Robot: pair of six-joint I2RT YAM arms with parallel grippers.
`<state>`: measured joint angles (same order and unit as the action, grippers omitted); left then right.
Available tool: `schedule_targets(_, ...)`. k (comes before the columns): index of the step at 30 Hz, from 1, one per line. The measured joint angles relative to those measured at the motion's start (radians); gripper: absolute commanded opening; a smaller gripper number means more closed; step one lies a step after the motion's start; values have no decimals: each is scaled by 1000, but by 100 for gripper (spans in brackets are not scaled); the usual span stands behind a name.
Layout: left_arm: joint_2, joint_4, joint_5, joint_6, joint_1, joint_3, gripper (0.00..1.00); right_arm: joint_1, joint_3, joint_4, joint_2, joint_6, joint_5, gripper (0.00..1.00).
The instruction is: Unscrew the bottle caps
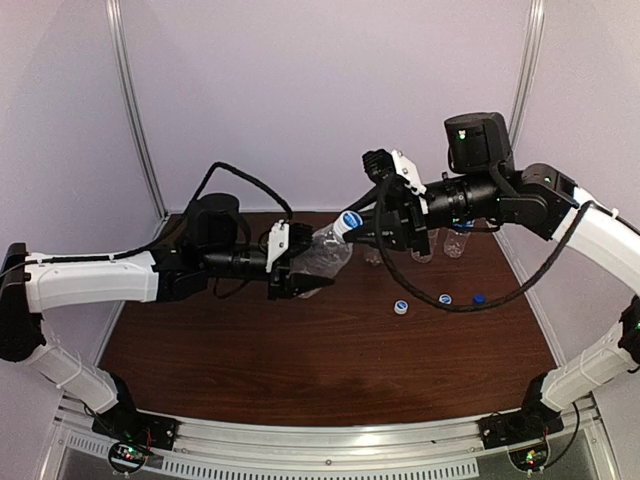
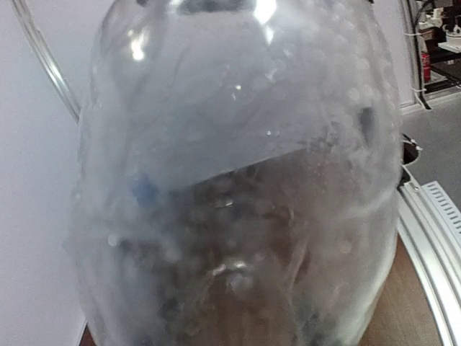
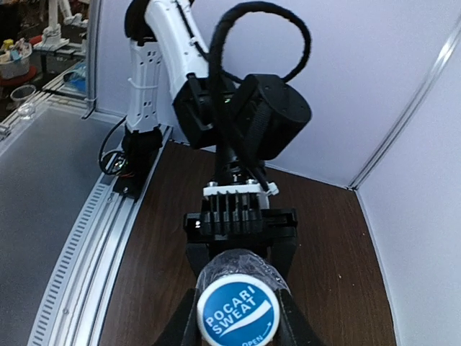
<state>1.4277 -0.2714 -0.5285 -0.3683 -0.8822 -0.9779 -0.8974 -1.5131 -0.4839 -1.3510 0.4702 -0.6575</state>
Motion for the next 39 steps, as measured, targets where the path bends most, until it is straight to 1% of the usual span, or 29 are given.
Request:
schedule_targets(3,2,64,-111,-13,-8,-7,45,-5,-53,-148,-16,174,-73,0)
schedule_targets(4,5,84,-145,-18,-8,-11,45,-8,-70,-182,-26,216,-85,2)
schedule_targets(5,7,95,-159,-19,-8,-13,45,-10,-81,-203,-32,240,-87,14)
schedule_targets(6,10,111,-178,-20,-7,-15,45,-11,-94,-229,-42,265,-91,34)
schedule_targets(7,14,117,-192,-21,-7,-16,45,-11,-102,-246,-50,283,-94,69)
schedule_targets(8,19,124,-203,-20,-6,-16,45,-12,-105,-255,-54,294,-95,96)
schedule_targets(9,22,126,-212,-19,-5,-16,45,-12,-105,-262,-56,294,-96,99)
schedule_targets(12,22,96,-232,-7,-5,-17,45,-12,-68,-244,-52,253,-61,100)
schedule_targets(15,17,44,-193,16,-5,-16,45,-10,25,-119,-22,119,24,100)
schedule_targets(20,-13,-93,-5,83,-5,22,44,-2,116,110,43,-164,99,100)
schedule_targets(23,-18,-179,116,122,-5,46,44,-1,156,279,70,-356,187,92)
schedule_targets(26,-17,-227,227,156,-5,66,43,-10,206,441,79,-505,251,88)
schedule_targets(29,-12,-253,310,180,-5,67,43,-44,231,519,73,-561,350,84)
schedule_targets(32,-8,-265,373,193,-6,67,43,-74,229,565,61,-583,444,82)
schedule_targets(34,-2,-267,396,196,-9,67,43,-87,210,573,43,-590,491,81)
schedule_targets(39,8,-267,428,196,-13,67,43,-100,138,578,-29,-606,581,72)
